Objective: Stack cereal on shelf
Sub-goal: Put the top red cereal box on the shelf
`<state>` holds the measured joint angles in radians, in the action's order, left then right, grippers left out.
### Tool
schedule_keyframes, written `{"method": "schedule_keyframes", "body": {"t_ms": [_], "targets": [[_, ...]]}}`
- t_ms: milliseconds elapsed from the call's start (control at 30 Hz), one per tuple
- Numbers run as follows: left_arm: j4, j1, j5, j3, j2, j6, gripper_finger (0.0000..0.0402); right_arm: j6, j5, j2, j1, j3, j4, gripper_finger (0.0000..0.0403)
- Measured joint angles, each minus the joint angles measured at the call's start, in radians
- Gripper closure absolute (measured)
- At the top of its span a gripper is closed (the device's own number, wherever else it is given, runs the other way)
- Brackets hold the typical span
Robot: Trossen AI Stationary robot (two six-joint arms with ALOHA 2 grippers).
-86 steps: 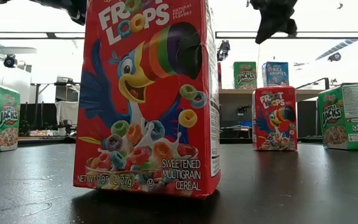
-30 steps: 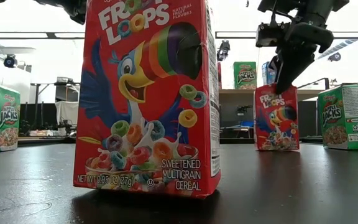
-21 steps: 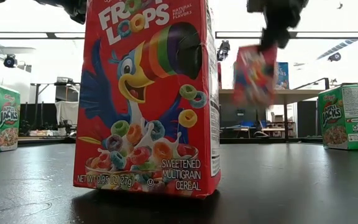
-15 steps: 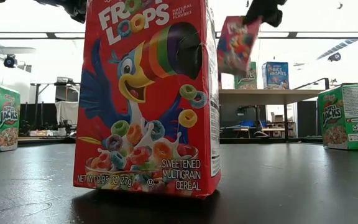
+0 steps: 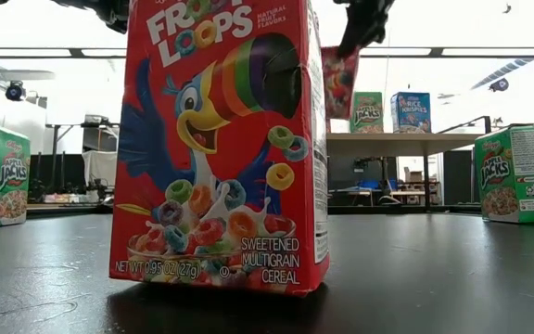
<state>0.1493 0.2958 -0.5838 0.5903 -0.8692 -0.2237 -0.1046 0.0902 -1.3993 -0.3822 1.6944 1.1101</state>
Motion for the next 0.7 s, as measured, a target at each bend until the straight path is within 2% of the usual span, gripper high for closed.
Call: {"method": "schedule_keyframes", "body": {"t_ms": [300, 467, 700], "targets": [[0.0, 0.0, 0.0, 0.0, 0.0, -0.003, 0.0402, -0.066, -0.02, -0.174, -0.049, 0.207, 0.112, 0.0287], [-0.001, 0.0, 0.0, 0.0, 0.0, -0.004, 0.0402, -0.081, -0.02, -0.239, -0.049, 0.264, 0.12, 0.0251], [-0.011, 0.0, 0.0, 0.0, 0.0, -0.004, 0.0402, -0.091, -0.011, -0.267, -0.057, 0.276, 0.127, 0.0206]]}}
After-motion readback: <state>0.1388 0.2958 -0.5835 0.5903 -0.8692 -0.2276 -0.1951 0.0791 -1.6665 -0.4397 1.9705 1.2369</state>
